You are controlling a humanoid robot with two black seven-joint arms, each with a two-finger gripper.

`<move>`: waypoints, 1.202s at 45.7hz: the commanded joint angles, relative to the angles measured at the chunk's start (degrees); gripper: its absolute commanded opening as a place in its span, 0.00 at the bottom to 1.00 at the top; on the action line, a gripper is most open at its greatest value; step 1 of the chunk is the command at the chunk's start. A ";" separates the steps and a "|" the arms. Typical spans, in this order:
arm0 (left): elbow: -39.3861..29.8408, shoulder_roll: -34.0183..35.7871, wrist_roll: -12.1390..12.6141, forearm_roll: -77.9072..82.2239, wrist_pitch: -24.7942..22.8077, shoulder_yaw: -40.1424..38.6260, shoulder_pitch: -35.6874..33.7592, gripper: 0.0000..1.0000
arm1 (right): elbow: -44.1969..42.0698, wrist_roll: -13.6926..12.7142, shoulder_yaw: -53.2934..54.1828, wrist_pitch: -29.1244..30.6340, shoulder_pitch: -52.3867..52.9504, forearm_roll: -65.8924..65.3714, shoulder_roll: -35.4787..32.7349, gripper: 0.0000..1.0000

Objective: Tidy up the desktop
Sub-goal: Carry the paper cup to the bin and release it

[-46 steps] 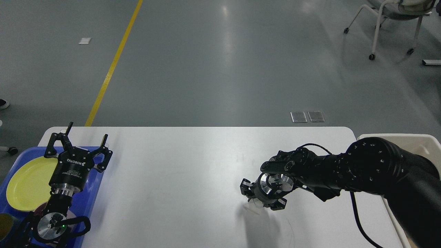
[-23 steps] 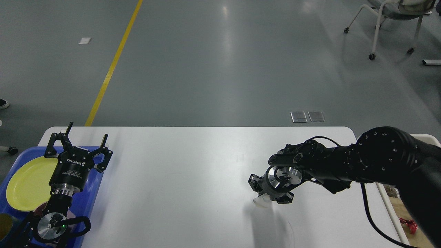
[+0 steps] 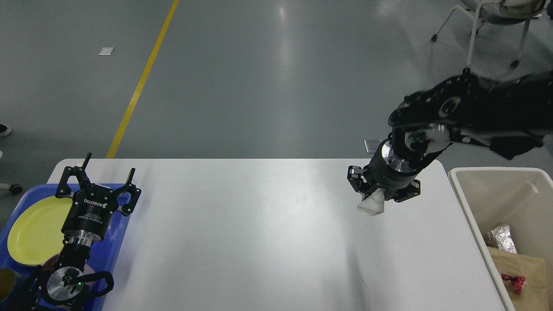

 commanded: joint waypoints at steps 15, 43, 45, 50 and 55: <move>0.00 0.00 0.01 0.00 0.00 0.00 0.00 0.96 | 7.70 -0.03 -4.08 7.31 15.05 -2.01 -3.31 0.11; 0.00 0.00 -0.08 0.00 0.00 0.00 0.09 0.96 | -22.43 0.06 -13.14 6.34 -11.65 -10.88 -31.17 0.11; 0.00 0.00 -0.08 0.00 0.00 0.00 0.09 0.96 | -26.56 0.06 -12.09 5.90 -16.22 -10.88 -31.79 0.11; 0.00 0.00 -0.08 0.00 0.00 0.00 0.09 0.96 | -35.53 0.06 -7.88 3.97 -28.17 -10.88 -32.75 0.10; 0.00 0.00 -0.08 0.00 0.00 0.00 0.09 0.96 | -44.14 0.14 -2.95 -1.47 -41.62 -10.88 -32.76 0.08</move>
